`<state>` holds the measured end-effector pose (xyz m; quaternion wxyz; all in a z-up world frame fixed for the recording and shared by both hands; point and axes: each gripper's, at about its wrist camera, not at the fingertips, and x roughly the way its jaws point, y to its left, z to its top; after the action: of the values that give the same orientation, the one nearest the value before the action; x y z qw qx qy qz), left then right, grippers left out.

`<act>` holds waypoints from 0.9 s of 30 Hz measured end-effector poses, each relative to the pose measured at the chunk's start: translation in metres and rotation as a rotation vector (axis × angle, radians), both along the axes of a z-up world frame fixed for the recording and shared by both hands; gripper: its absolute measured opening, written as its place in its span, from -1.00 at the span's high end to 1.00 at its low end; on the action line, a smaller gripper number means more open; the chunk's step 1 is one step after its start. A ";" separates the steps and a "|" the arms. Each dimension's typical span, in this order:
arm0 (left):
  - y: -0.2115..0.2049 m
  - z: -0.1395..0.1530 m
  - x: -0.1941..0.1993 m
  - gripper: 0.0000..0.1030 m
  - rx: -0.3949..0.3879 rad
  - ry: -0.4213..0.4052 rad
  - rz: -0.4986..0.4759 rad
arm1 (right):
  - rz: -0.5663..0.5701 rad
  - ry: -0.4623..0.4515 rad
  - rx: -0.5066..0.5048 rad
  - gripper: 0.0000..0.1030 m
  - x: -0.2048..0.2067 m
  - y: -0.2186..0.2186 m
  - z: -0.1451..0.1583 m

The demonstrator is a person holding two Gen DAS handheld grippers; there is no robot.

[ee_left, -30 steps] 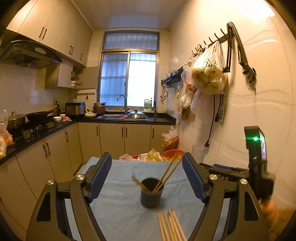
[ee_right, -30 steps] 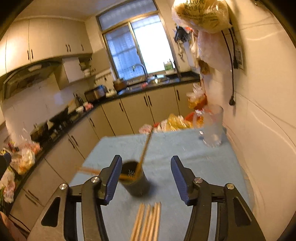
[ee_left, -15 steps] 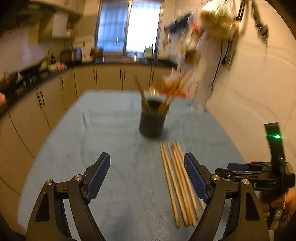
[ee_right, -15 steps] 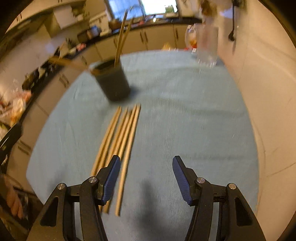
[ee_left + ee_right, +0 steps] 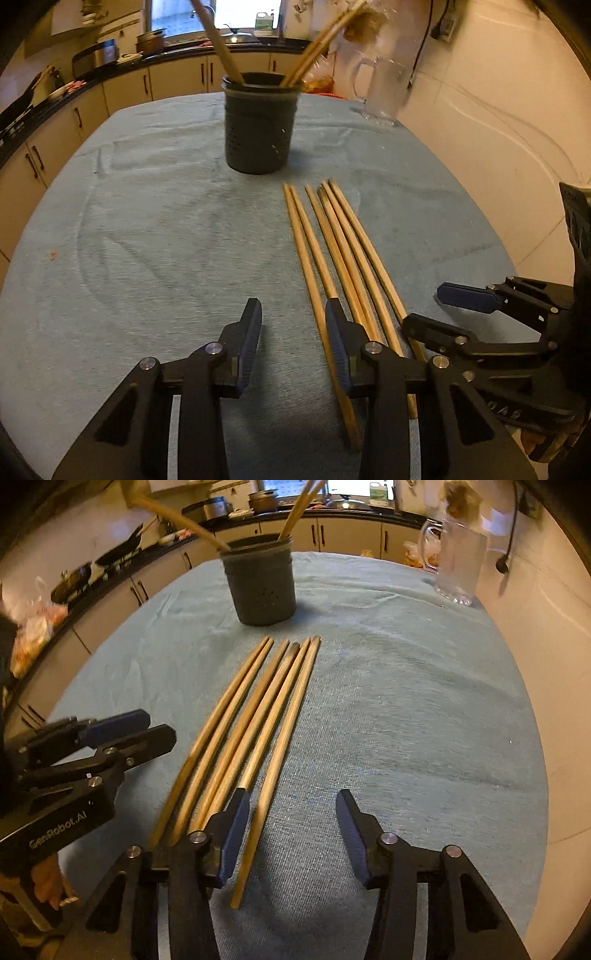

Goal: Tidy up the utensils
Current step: 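Close the left gripper on a chopstick while the right gripper grasps another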

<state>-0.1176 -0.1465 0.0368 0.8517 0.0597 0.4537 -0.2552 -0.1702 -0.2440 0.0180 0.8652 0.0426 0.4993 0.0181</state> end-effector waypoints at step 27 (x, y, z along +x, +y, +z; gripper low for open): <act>0.045 -0.012 0.014 0.87 -0.003 0.244 0.084 | -0.214 0.044 0.100 0.82 -0.012 -0.049 -0.006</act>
<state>-0.1040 -0.1017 0.0253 0.8003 0.0078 0.5556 -0.2253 -0.1823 -0.2932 0.0121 0.8478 0.1389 0.5094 -0.0504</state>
